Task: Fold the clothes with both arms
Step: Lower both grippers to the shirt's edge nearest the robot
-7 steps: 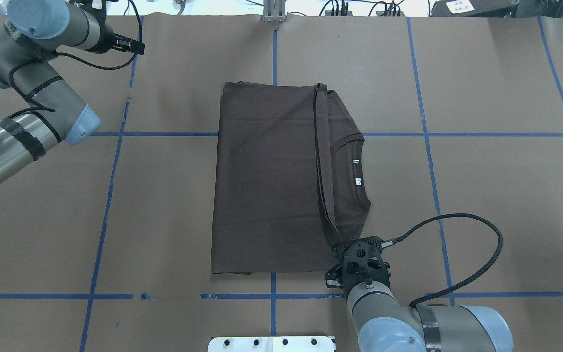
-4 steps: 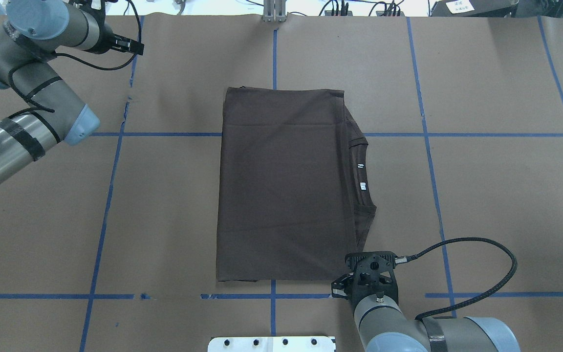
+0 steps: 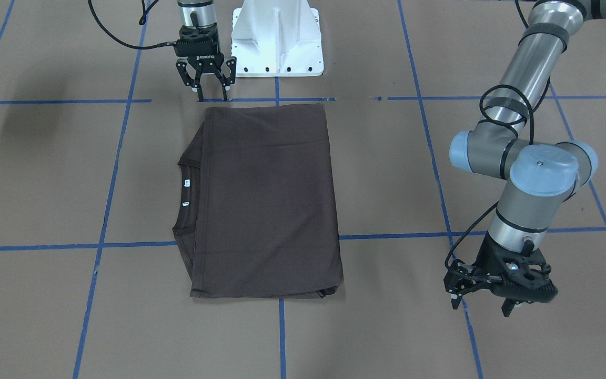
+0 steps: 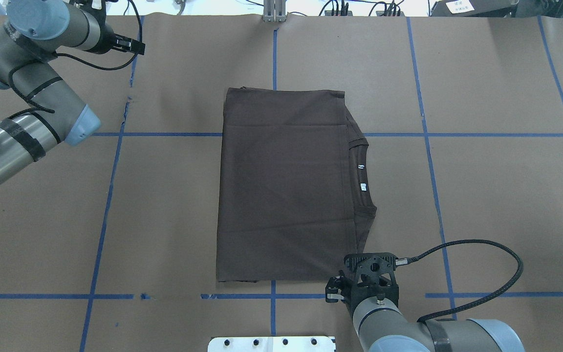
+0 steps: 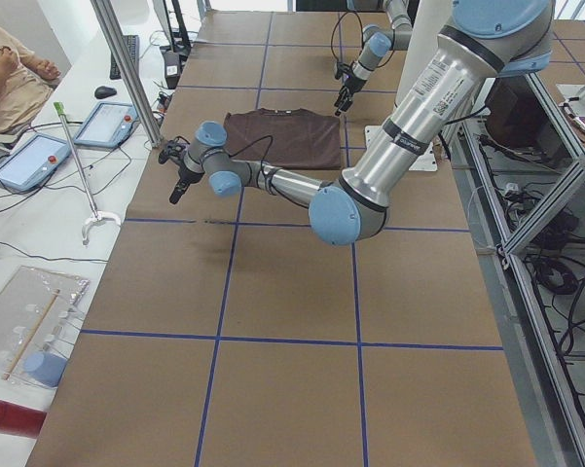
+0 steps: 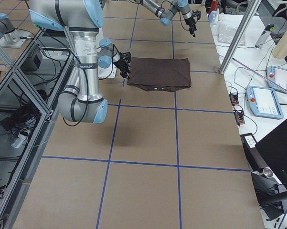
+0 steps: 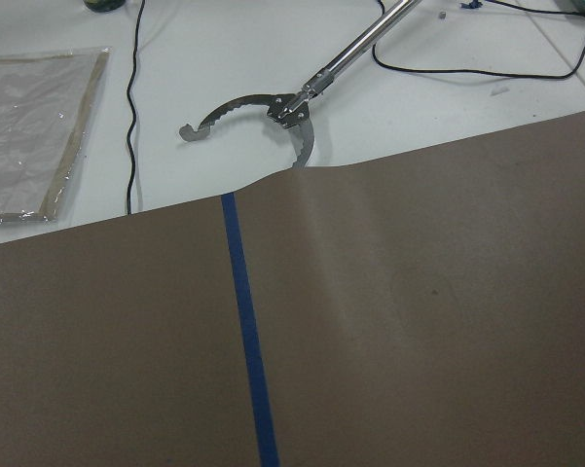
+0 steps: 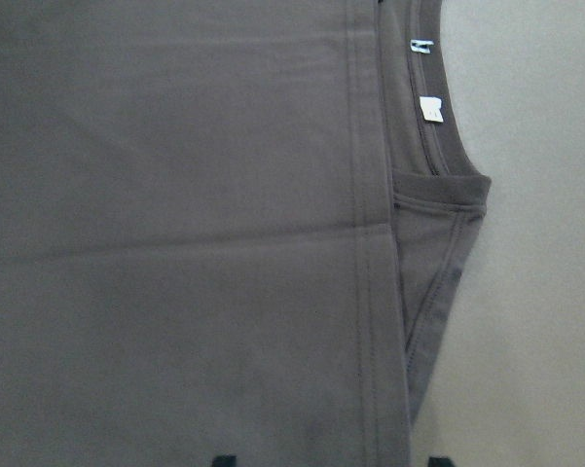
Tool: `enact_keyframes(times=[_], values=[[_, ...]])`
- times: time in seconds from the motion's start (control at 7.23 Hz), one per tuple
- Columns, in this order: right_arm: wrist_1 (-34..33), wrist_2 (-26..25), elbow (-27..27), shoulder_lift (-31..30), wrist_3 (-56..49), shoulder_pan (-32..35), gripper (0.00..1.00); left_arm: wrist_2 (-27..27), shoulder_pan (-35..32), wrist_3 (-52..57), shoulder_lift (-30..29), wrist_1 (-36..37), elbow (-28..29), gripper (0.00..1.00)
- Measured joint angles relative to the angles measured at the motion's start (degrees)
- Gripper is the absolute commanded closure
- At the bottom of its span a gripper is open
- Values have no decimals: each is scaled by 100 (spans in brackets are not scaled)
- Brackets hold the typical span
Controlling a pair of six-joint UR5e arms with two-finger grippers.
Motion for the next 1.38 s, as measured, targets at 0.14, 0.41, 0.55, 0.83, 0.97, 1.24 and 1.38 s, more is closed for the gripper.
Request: enact_keyframes(times=[0.14,0.41,0.55,0.83,0.97,1.24,1.38], values=[[377,257,117,-41,-11,212,0,-238,117,-274,181,24,-386,0],[1774,583,173,-584,-12,541,0,-661,562,-1457,885,35,-1707,0],[2525,629,175,-951,4,625,0,-629,972,-2167,1308,37,-2435,0],[2980,689,147,-1271,313,915,3,107,2150,-3799,1976,46,-3622,15],[2796,767,139,-1258,630,1097,4,656,2758,-4579,2109,50,-3852,41],[2575,957,113,-1192,1231,1399,3,1622,3691,-5954,2171,60,-3966,44],[2551,993,89,-1181,1335,1461,3,1886,3992,-6265,2170,122,-3972,44]])
